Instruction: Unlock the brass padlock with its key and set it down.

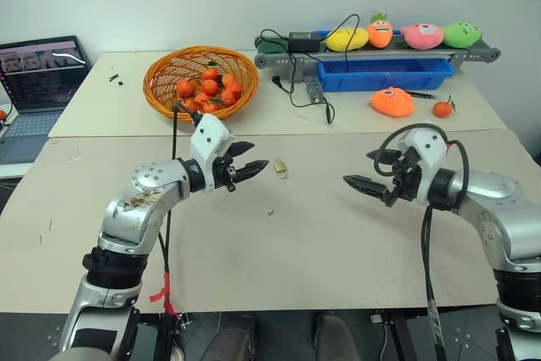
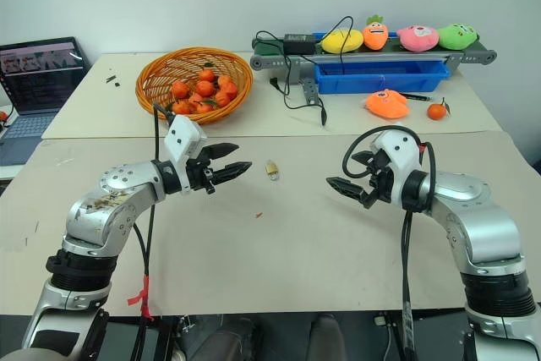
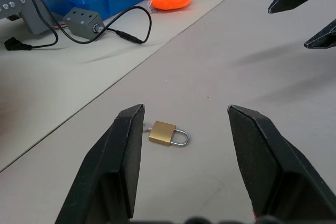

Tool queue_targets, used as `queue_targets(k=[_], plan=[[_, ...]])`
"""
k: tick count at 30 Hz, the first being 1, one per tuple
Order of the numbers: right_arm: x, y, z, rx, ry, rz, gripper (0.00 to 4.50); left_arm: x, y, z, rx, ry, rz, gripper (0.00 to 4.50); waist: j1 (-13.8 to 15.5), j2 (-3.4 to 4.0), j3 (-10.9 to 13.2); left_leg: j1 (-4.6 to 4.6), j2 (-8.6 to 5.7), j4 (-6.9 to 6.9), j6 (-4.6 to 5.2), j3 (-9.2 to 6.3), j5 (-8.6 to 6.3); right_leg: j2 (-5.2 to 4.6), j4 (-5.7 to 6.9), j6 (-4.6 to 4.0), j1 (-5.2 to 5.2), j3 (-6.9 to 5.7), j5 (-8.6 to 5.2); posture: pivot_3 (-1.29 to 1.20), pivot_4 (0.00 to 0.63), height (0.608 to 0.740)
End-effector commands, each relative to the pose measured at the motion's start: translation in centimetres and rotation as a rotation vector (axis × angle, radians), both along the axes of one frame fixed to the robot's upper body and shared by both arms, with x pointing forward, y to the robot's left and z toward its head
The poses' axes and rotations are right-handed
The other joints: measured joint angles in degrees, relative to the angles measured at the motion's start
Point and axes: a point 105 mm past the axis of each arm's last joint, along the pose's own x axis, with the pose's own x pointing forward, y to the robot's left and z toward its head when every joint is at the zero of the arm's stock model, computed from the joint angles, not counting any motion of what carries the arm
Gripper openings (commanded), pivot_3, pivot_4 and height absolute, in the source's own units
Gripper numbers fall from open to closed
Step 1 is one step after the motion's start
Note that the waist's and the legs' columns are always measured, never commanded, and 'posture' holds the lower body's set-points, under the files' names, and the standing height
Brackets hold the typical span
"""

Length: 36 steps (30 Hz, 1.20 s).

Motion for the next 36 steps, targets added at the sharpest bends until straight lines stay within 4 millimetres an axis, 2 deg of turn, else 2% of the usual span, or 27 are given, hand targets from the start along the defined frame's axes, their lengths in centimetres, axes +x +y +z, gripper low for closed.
queue_targets(k=[1, 4, 7, 9, 13, 16, 18, 22, 29, 33, 36], plan=[[-0.3, 0.4, 1.9, 0.012, -0.077, 0.016, 4.46, 0.1, 0.4, 1.2, 0.028, -0.058, 0.015, 2.69, 0.0, 0.0, 0.0, 0.0, 0.0, 0.0, 0.0, 0.0, 0.0, 0.0, 0.0, 0.0, 0.0, 0.0, 0.0, 0.0, 0.15, 0.737], [-0.7, 1.3, 1.8, 0.003, -0.072, 0.023, 4.46, 1.1, 2.3, 0.9, 0.019, -0.018, 0.099, 2.69, -0.2, 0.0, 0.0, 0.0, 0.01, 0.0, 0.0, 0.0, 0.0, 0.01, 0.01, 0.0, -0.01, 0.0, 0.0, 0.0, 0.15, 0.737], [-0.9, 2.4, 2.6, 0.015, -0.099, 0.027, 4.46, -1.6, 0.9, 2.7, -0.111, -0.008, -0.067, 2.69, -0.3, -0.01, 0.0, -0.01, 0.02, 0.0, 0.0, 0.0, 0.0, 0.02, 0.0, 0.0, -0.02, 0.0, 0.0, 0.0, 0.15, 0.737], [-1.3, 3.4, 3.1, 0.032, -0.106, 0.058, 4.46, -2.9, 0.8, 2.5, -0.085, -0.001, -0.105, 2.69, -0.4, -0.01, 0.0, -0.02, 0.01, 0.0, 0.02, -0.01, -0.01, 0.0, -0.02, 0.0, -0.04, 0.0, 0.0, 0.0, 0.15, 0.737], [-1.6, 4.7, 3.0, 0.05, -0.091, 0.102, 4.46, -3.6, 1.6, 2.1, -0.056, 0.015, -0.105, 2.69, -0.5, -0.01, 0.0, 0.01, 0.04, -0.01, 0.02, 0.0, -0.01, 0.03, 0.0, 0.0, -0.03, 0.0, 0.0, 0.0, 0.15, 0.737], [-1.4, 5.6, 2.2, 0.055, -0.063, 0.124, 4.46, -3.9, 2.8, 1.9, -0.008, 0.019, -0.087, 2.69, -0.5, -0.01, 0.0, 0.07, 0.03, -0.01, 0.01, 0.0, -0.01, 0.02, 0.03, 0.0, 0.02, 0.0, 0.0, 0.0, 0.15, 0.737], [-0.8, 6.2, 1.3, 0.048, -0.045, 0.122, 4.46, -3.5, 4.1, 1.9, 0.026, 0.008, -0.039, 2.69, -0.7, 0.0, 0.0, 0.08, 0.04, -0.01, 0.01, 0.01, -0.01, 0.03, 0.05, 0.0, 0.0, 0.0, 0.0, 0.0, 0.15, 0.737], [0.7, 7.1, 0.0, 0.0, -0.042, 0.069, 4.46, -2.9, 5.4, 1.9, 0.06, -0.012, 0.033, 2.69, -1.0, 0.0, 0.0, 0.09, 0.04, -0.04, 0.01, 0.02, -0.01, 0.03, 0.06, 0.0, -0.01, 0.01, 0.0, 0.0, 0.15, 0.737], [4.1, 9.3, 0.6, 0.038, -0.118, -0.051, 4.46, -2.7, 5.2, 1.3, 0.058, -0.024, 0.094, 2.69, -1.2, 0.0, 0.0, 0.07, 0.04, -0.05, -0.01, 0.02, 0.0, 0.04, 0.06, -0.02, -0.06, 0.01, 0.01, 0.0, 0.15, 0.737], [5.8, 10.3, 0.8, 0.039, -0.153, -0.111, 4.46, -2.1, 6.5, 1.0, 0.083, -0.025, 0.172, 2.69, -1.2, 0.0, 0.0, 0.07, 0.05, -0.05, -0.02, 0.02, 0.01, 0.06, 0.08, -0.02, -0.1, 0.0, 0.01, 0.0, 0.15, 0.737], [6.2, 11.2, 1.0, 0.058, -0.169, -0.123, 4.46, -2.2, 7.7, 0.7, 0.111, -0.02, 0.202, 2.69, -1.4, 0.01, 0.0, 0.06, 0.05, -0.08, -0.03, 0.03, 0.01, 0.07, 0.1, -0.03, -0.14, 0.01, 0.02, 0.0, 0.15, 0.737]])
